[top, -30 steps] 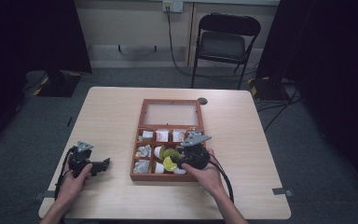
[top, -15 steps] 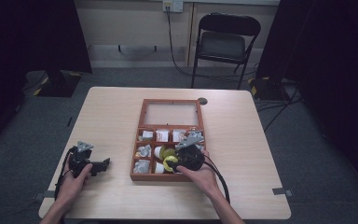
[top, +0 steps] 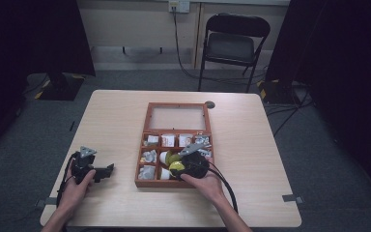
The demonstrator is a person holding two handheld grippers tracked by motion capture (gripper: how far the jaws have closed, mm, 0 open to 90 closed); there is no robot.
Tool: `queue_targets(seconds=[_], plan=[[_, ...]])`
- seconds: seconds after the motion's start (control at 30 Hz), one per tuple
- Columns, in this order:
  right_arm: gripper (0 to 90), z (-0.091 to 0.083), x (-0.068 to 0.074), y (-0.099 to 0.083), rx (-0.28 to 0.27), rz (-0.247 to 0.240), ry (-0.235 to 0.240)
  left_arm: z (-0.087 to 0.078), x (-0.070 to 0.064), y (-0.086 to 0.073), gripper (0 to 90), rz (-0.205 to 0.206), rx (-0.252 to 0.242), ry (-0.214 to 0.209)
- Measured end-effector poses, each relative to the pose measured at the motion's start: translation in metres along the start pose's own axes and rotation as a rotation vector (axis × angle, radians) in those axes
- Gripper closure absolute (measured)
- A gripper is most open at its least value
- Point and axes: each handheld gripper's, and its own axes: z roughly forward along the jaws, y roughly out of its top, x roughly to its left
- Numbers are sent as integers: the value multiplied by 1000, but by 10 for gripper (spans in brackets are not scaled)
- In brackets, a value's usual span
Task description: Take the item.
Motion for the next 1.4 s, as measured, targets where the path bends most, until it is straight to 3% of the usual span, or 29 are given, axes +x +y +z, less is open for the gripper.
queue_targets(seconds=[0.37, 0.57, 0.7, 1.2, 1.3, 1.4], plan=[[425, -10, -1, 4, -39, -9, 1, 0, 0, 0, 0, 0, 0, 0], [401, 1, 2, 4, 32, -38, 20, 0, 0, 0, 0, 5, 5, -2], [398, 8, 4, 3, 83, -52, 0, 0, 0, 0, 0, 4, 4, -1], [424, 14, -4, 6, 155, -6, 44, 0, 0, 0, 0, 4, 4, -2], [430, 21, 2, 8, 228, -63, -5, 0, 0, 0, 0, 5, 3, -1], [466, 20, 2, 8, 208, -54, -3, -1, 0, 0, 0, 5, 6, -2]])
